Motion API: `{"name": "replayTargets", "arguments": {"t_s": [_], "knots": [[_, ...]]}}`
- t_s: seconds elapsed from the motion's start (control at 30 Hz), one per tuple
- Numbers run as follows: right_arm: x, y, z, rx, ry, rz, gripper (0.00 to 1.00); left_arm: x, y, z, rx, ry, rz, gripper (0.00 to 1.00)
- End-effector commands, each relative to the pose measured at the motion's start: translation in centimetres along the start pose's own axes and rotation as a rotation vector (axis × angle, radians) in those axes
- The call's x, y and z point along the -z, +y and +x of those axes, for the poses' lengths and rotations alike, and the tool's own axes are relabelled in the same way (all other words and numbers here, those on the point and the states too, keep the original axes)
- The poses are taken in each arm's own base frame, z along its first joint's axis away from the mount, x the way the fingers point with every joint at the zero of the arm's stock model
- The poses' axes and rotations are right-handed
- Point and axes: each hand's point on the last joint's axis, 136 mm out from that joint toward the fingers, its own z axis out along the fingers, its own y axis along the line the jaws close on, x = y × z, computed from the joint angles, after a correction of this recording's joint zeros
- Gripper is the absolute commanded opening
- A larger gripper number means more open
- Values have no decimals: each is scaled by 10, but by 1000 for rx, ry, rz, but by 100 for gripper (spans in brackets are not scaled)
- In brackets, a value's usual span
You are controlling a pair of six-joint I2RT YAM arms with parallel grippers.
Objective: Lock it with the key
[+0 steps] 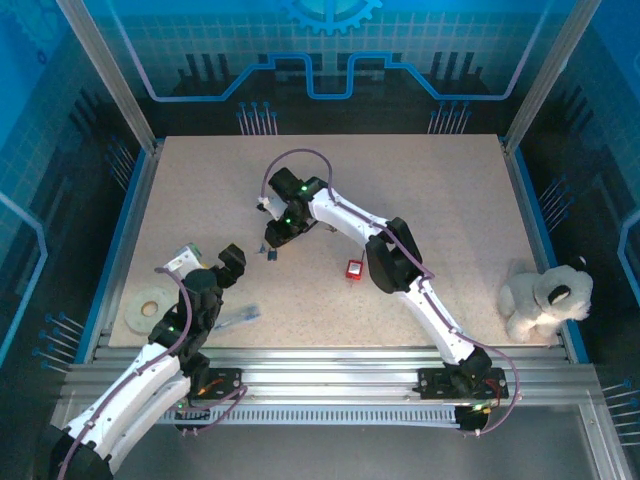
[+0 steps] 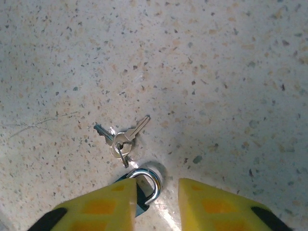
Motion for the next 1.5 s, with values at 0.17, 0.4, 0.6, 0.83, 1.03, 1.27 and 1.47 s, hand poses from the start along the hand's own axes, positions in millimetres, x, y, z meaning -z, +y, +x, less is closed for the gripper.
{"name": "replayTargets", "arguments": {"t_s": [0.17,0.4,0.6,0.83,1.03,1.27,1.47], "knots": [[50,10,-18,72,-79,82,66,0,8,-2,34,-11,-41,99],[106,25,-25,111,-194,159,95,0,3,-2,54,-3,-21,99],[143,20,-13,79,-264,283,100,0,0,-1,48,8,-11,99],[178,22,24,-56,-351,336,100,-6,-1,4,32,49,-48,99],[191,13,75,-203,-355,489,100,-15,-8,14,-39,125,-70,99],[181,3,129,-363,-248,652,100,-25,-13,24,-101,188,-96,99],[162,-4,157,-453,-177,686,100,-31,-12,30,-154,234,-161,99]]}}
